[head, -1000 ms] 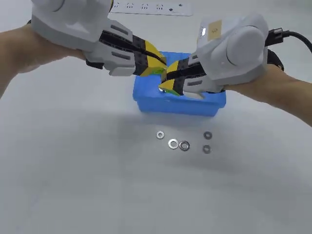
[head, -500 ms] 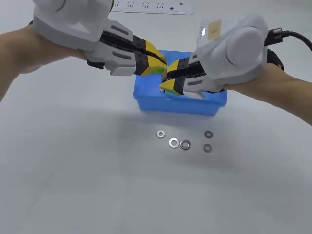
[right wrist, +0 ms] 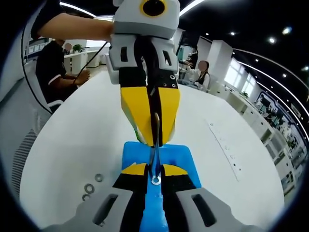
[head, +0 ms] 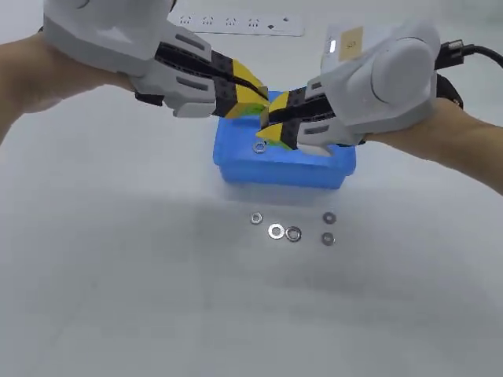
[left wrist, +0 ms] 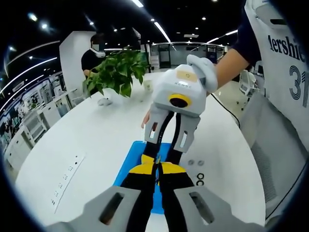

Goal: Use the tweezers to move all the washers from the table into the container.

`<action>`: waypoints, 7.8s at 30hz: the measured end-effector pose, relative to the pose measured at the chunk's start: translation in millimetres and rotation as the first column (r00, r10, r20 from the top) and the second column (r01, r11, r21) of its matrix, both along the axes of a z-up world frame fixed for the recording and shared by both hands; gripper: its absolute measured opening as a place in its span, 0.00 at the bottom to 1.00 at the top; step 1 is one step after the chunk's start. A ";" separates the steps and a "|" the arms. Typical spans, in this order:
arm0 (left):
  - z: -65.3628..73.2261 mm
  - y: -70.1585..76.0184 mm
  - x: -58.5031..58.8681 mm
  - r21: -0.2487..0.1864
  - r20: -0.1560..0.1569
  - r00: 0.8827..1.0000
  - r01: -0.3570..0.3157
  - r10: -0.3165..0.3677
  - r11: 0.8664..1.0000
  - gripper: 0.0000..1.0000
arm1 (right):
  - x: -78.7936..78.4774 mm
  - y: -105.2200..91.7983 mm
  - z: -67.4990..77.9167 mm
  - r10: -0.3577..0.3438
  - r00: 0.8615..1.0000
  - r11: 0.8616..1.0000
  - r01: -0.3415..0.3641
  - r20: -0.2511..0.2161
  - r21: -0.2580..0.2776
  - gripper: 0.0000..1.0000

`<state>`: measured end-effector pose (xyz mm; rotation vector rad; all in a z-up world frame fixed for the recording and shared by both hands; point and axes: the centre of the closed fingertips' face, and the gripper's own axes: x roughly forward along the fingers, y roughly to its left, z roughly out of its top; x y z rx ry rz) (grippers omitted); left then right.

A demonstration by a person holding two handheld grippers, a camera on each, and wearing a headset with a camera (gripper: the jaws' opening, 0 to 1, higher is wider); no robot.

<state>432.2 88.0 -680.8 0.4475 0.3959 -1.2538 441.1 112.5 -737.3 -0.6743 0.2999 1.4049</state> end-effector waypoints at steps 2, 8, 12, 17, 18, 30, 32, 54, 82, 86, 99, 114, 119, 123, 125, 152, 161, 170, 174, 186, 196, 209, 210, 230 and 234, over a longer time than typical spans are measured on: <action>5.7 -1.8 -5.7 0.001 0.007 1.000 0.009 -0.009 1.000 0.06 | -4.4 -1.0 5.8 0.008 1.000 1.000 -0.008 0.016 -0.001 0.11; 21.5 -3.9 -19.8 0.016 0.047 0.999 0.015 -0.016 1.000 0.06 | -14.5 -0.7 19.7 0.018 0.999 1.000 -0.019 0.036 0.009 0.11; 30.4 -2.6 -30.1 0.019 0.064 0.998 0.011 -0.012 1.000 0.06 | -26.9 0.4 29.4 0.029 0.999 0.999 -0.030 0.040 0.018 0.11; 35.2 0.5 -45.8 0.009 0.067 0.998 0.009 -0.010 1.000 0.06 | -47.1 0.3 37.2 0.053 0.998 0.998 -0.054 0.043 0.023 0.11; 35.6 1.1 -50.2 0.008 0.068 0.998 0.010 -0.011 1.000 0.06 | -50.3 0.3 37.9 0.055 0.998 0.998 -0.056 0.043 0.024 0.11; 21.0 -1.1 -87.1 0.000 0.029 1.000 0.013 -0.013 1.000 0.06 | -92.4 -3.4 23.2 0.094 0.995 0.995 -0.093 -0.022 0.023 0.11; 17.9 -2.3 -91.1 0.006 0.021 1.000 0.016 -0.017 1.000 0.06 | -97.0 -3.0 18.2 0.103 0.994 0.995 -0.102 -0.029 0.017 0.11; -23.1 -5.1 -96.8 0.076 -0.069 0.997 0.022 -0.017 0.997 0.06 | -97.2 -2.1 -29.8 0.104 0.990 0.994 -0.106 -0.095 -0.009 0.11; -33.6 -0.3 -86.6 0.095 -0.070 0.997 0.018 -0.011 0.995 0.06 | -91.2 3.9 -38.4 0.086 0.990 0.996 -0.086 -0.115 0.003 0.11; -33.9 1.1 -84.8 0.092 -0.068 0.998 0.013 -0.006 0.996 0.06 | -90.4 4.6 -38.1 0.088 0.990 0.996 -0.088 -0.110 0.000 0.11; -36.5 0.2 -83.6 0.081 -0.082 0.997 0.013 -0.006 0.997 0.06 | -90.8 1.7 -39.7 0.083 0.990 0.996 -0.085 -0.116 -0.007 0.11; -33.6 -1.5 -86.1 0.081 -0.104 0.995 0.013 -0.004 0.997 0.06 | -92.9 0.3 -37.9 0.071 0.988 0.997 -0.073 -0.139 -0.009 0.09; -32.8 -0.5 -86.4 0.083 -0.093 0.996 0.011 -0.004 0.996 0.06 | -91.9 -0.7 -36.6 0.063 0.990 0.998 -0.065 -0.127 -0.011 0.09; -32.1 -0.7 -85.4 0.089 -0.080 0.997 0.013 -0.006 0.996 0.06 | -89.2 -0.8 -36.5 0.062 0.992 0.998 -0.065 -0.106 -0.018 0.10; -31.9 -0.4 -85.5 0.090 -0.082 0.997 0.014 -0.006 0.996 0.06 | -89.5 -1.0 -35.8 0.062 0.992 0.998 -0.064 -0.111 -0.015 0.10; -37.5 -1.0 -84.4 0.107 -0.087 0.996 0.023 -0.014 0.994 0.06 | -89.2 0.6 -42.0 0.070 0.989 0.997 -0.073 -0.131 -0.024 0.12; -37.6 -2.2 -81.8 0.120 -0.097 0.995 0.038 -0.027 0.992 0.06 | -88.0 -2.0 -36.9 0.108 0.980 0.994 -0.111 -0.164 -0.008 0.12; -37.9 -3.4 -80.4 0.123 -0.101 0.994 0.044 -0.031 0.991 0.05 | -89.3 -3.4 -39.4 0.123 0.982 0.992 -0.128 -0.146 -0.022 0.10; -38.1 -3.4 -81.8 0.120 -0.105 0.994 0.043 -0.030 0.992 0.05 | -90.2 -3.5 -39.3 0.123 0.983 0.992 -0.127 -0.138 -0.025 0.10; -25.6 -0.5 -89.0 0.130 -0.102 0.994 0.047 -0.034 0.990 0.06 | -95.8 -3.5 -26.5 0.130 0.984 0.991 -0.134 -0.124 -0.021 0.10; 2.2 -4.2 -85.0 0.136 -0.034 0.998 0.057 -0.053 0.989 0.06 | -86.7 -10.7 3.1 0.142 0.989 0.990 -0.143 -0.048 -0.016 0.09; 33.8 -7.1 -66.3 0.123 0.065 0.996 0.047 -0.055 0.991 0.06 | -66.3 -11.7 37.4 0.128 0.991 0.992 -0.128 0.035 0.004 0.09; 35.7 -7.2 -64.2 0.119 0.072 0.996 0.045 -0.054 0.992 0.06 | -62.8 -11.9 40.2 0.123 0.992 0.992 -0.124 0.040 0.011 0.09; 13.6 -15.7 -16.8 0.055 0.099 0.994 0.042 -0.047 0.998 0.06 | -11.3 -18.5 15.0 0.087 0.995 0.996 -0.087 0.045 -0.014 0.10; 2.2 -14.6 -8.6 0.048 0.076 0.996 0.037 -0.041 0.998 0.06 | -3.8 -17.2 2.4 0.076 0.997 0.997 -0.076 0.022 -0.017 0.10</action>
